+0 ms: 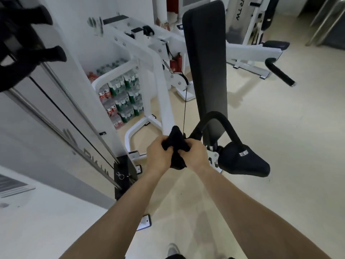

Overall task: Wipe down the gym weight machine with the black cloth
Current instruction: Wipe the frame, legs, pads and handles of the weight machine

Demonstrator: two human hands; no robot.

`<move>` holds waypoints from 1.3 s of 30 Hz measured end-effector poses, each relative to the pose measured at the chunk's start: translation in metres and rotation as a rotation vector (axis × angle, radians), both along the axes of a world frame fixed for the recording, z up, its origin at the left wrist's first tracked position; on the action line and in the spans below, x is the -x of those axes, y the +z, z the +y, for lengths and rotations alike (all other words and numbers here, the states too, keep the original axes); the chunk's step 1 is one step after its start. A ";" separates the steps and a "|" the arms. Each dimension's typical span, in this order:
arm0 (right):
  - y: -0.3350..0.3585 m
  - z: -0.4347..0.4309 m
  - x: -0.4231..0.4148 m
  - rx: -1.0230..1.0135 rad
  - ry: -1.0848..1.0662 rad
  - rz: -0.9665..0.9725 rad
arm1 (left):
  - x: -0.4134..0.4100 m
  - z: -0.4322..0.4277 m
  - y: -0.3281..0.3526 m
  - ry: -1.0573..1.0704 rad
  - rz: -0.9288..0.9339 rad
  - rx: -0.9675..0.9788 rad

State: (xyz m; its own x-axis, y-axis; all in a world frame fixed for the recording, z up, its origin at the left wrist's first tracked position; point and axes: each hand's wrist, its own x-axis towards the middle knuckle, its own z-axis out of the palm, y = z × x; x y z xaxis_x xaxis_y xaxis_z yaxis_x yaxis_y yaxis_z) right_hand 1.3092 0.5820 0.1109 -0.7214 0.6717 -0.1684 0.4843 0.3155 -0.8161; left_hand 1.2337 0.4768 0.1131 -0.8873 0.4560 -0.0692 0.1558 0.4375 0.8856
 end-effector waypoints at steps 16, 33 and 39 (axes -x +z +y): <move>0.016 0.231 -0.227 0.007 0.124 -0.036 | -0.182 0.215 0.017 -0.251 -0.021 -0.012; -0.001 0.541 -0.363 -0.042 -0.078 -0.056 | -0.267 0.494 0.012 -0.543 -0.138 0.151; -0.014 0.681 -0.327 -0.140 -0.073 -0.149 | -0.228 0.624 -0.013 -0.535 -0.263 0.051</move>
State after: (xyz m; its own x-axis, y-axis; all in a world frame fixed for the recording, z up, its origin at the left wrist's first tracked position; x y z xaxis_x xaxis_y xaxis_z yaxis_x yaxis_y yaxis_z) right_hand 1.6360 1.2630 0.0966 -0.6441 0.7456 -0.1708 0.6221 0.3807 -0.6841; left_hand 1.4614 1.1012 0.1000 -0.4852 0.8253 -0.2890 0.1443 0.4015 0.9044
